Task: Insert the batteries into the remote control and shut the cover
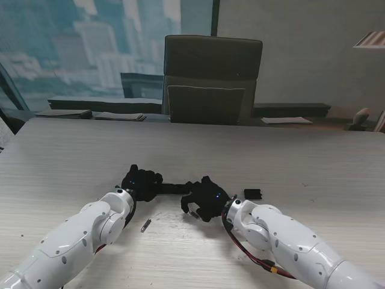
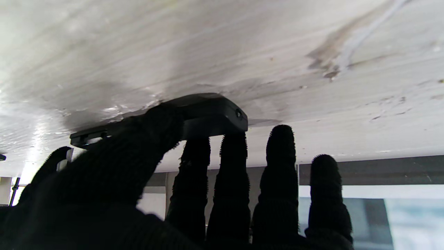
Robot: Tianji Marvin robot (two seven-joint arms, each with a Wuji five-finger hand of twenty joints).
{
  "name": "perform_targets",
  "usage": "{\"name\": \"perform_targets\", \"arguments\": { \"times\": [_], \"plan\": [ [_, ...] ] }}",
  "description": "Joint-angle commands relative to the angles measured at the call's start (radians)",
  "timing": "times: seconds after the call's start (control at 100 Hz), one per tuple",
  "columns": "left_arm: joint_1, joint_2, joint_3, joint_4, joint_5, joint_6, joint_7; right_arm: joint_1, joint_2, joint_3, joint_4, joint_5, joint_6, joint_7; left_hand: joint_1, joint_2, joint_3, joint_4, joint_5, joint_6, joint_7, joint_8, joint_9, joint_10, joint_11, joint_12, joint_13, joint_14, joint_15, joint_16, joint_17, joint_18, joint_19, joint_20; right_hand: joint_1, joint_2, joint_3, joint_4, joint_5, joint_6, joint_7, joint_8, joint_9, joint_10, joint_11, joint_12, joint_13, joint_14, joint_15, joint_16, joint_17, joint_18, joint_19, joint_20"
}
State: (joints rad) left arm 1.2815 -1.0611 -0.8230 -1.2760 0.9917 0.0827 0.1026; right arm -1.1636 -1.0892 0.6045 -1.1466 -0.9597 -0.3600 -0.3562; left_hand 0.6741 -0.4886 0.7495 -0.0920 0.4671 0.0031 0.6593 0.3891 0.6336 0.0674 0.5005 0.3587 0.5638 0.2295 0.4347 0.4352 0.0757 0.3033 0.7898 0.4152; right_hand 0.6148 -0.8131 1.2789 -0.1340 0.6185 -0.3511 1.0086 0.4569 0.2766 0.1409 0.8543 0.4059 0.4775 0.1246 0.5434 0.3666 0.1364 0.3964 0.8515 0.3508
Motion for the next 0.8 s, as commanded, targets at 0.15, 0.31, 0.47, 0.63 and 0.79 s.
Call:
{"name": "perform_targets", "arguments": {
  "times": [0.15,0.31,0.47,0.63,0.79],
  "plan": [
    [0.012,0.0,0.007,0.01,-0.008,0.006,-0.032,-0.005,-0.005,-0.011,0.02,0.009,-0.026,0.002,0.046,0.053,-0.002,-0.007,0.067,-0.012,0.094,0.007,0.08,-0.024,0.078,0.052,0.017,-0.004,0.016,0.01,-0.001,0.007,0.023,0.003,0.038,0.008,0.058,-0.031,0.049,-0.045,-0.001,-0.03,-0.041,-0.038,-0.001,-0.013,-0.026,-0.028,-0.024,-0.022,-0.022,-0.026,-0.039,-0.018],
    [0.01,0.0,0.008,0.011,-0.01,0.007,-0.032,-0.001,-0.006,-0.025,0.031,0.018,-0.019,0.008,0.046,0.054,-0.004,-0.008,0.066,-0.016,0.095,0.007,0.081,-0.023,0.079,0.052,0.017,-0.002,0.017,0.01,-0.001,0.007,0.024,0.003,0.043,-0.009,0.053,-0.088,0.065,-0.042,0.029,-0.111,-0.043,-0.04,-0.001,-0.016,-0.031,-0.027,-0.027,-0.023,-0.022,-0.027,-0.043,-0.014],
    [0.009,0.0,0.009,0.012,-0.012,0.007,-0.032,0.004,-0.007,-0.037,0.034,0.024,-0.009,0.019,0.047,0.053,-0.004,-0.007,0.067,-0.014,0.095,0.007,0.082,-0.023,0.079,0.052,0.018,-0.003,0.017,0.01,0.0,0.007,0.025,0.003,-0.02,-0.1,0.022,-0.203,0.086,-0.055,0.123,-0.219,-0.044,-0.035,-0.003,-0.018,-0.034,-0.02,-0.029,-0.024,-0.024,-0.023,-0.049,-0.011],
    [0.009,-0.001,0.008,0.014,-0.012,0.006,-0.03,0.007,-0.003,-0.04,0.027,0.016,-0.003,0.027,0.049,0.051,-0.005,-0.008,0.068,-0.021,0.097,0.007,0.082,-0.029,0.079,0.052,0.018,-0.003,0.017,0.01,-0.001,0.007,0.024,0.003,-0.065,-0.107,-0.017,-0.227,0.117,-0.059,0.202,-0.255,-0.025,-0.026,-0.017,-0.023,-0.037,-0.014,-0.029,-0.024,-0.029,-0.018,-0.056,-0.01],
    [0.008,-0.001,0.008,0.017,-0.014,0.005,-0.027,0.01,-0.004,-0.046,0.028,0.014,0.008,0.025,0.049,0.053,-0.006,-0.008,0.067,-0.019,0.097,0.006,0.081,-0.022,0.079,0.052,0.017,-0.002,0.017,0.01,-0.001,0.006,0.024,0.003,-0.091,-0.079,-0.036,-0.219,0.187,-0.018,0.212,-0.247,0.011,-0.018,-0.03,-0.027,-0.036,-0.008,-0.035,-0.027,-0.036,-0.01,-0.07,-0.012]
  ]
}}
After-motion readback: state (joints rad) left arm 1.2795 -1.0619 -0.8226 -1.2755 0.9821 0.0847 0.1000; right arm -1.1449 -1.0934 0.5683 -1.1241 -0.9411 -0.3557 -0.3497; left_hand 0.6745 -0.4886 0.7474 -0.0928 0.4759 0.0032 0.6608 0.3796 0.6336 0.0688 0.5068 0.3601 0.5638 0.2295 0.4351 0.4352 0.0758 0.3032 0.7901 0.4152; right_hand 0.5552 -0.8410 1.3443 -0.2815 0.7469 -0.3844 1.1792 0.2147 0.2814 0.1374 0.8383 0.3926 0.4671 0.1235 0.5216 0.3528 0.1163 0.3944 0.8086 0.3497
